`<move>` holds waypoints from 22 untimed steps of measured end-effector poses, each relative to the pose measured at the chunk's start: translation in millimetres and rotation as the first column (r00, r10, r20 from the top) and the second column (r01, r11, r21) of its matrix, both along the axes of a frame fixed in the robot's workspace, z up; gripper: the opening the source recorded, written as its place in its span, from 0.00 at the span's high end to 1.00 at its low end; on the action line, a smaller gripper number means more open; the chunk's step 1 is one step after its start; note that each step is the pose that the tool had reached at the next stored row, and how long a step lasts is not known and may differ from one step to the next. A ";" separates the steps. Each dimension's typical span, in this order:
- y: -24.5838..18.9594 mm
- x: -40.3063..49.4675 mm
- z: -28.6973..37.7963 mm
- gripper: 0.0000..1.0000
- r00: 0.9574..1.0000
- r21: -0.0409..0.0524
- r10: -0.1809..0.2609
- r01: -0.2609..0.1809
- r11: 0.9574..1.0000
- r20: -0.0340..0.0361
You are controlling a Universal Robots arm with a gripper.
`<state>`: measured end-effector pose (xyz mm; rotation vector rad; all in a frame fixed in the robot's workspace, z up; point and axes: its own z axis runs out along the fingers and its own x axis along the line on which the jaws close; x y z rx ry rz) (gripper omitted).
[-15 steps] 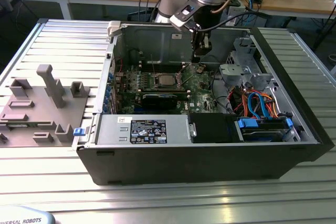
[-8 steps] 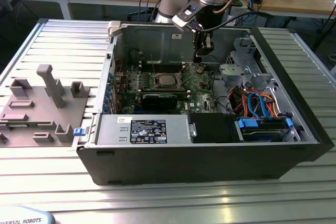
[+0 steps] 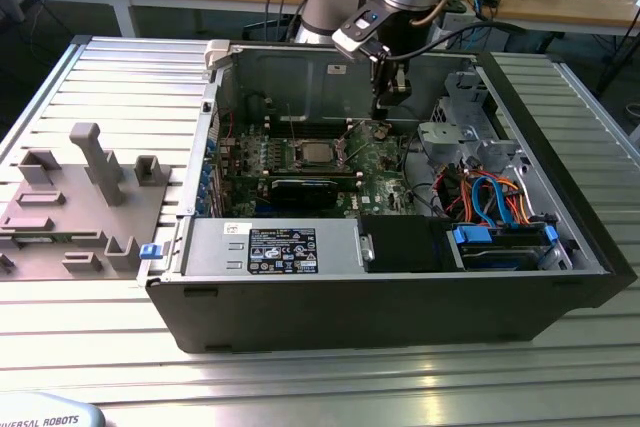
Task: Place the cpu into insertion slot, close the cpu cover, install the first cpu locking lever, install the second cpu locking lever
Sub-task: 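Close the cpu cover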
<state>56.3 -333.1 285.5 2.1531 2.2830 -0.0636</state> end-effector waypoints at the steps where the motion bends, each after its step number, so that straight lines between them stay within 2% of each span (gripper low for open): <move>1: 0.0 1.3 0.0 0.89 1.000 0.000 0.000 0.000 1.000 0.000; 22: 0.0 14.3 0.0 0.89 1.000 0.000 0.000 0.000 1.000 0.000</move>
